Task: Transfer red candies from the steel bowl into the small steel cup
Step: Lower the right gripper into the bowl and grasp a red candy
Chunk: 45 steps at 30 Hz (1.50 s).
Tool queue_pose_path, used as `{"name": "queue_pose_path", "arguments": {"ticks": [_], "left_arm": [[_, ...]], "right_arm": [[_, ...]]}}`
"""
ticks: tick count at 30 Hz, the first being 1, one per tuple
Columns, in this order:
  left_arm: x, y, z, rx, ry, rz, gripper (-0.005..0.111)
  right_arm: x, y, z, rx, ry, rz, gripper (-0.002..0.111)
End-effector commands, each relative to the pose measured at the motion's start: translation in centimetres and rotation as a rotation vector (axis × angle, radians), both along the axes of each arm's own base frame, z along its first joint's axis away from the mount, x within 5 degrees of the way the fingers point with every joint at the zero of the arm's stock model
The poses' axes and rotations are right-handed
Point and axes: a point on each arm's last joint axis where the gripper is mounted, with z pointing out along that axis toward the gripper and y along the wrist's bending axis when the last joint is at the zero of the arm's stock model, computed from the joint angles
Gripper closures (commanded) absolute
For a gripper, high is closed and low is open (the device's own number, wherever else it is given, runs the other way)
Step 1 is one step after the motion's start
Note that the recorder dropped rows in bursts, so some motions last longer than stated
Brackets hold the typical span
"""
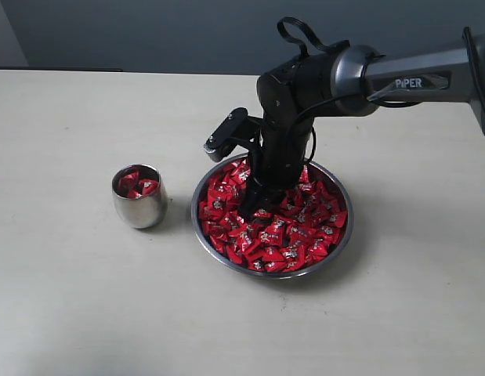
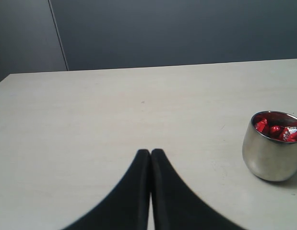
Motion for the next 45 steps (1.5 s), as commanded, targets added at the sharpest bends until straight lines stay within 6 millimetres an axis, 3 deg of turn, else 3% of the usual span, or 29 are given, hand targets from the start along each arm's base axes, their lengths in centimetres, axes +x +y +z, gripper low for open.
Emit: {"name": "queue_pose_path", "arguments": {"ticks": [1, 24, 45], "left_arm": [[0.0, 0.0, -0.1, -0.004, -0.003, 0.001, 0.106], [0.0, 0.0, -0.1, -0.004, -0.003, 0.001, 0.106], [0.0, 0.0, -0.1, -0.004, -0.003, 0.001, 0.106]], "right_arm": [[-0.2, -0.4, -1.6, -0.047, 0.031, 0.007, 0.072], [-0.1, -0.3, 2.4, 0.027, -0.047, 0.011, 0.072], [-0.2, -0.5, 1.3, -0.014, -0.020, 0.019, 0.072]]}}
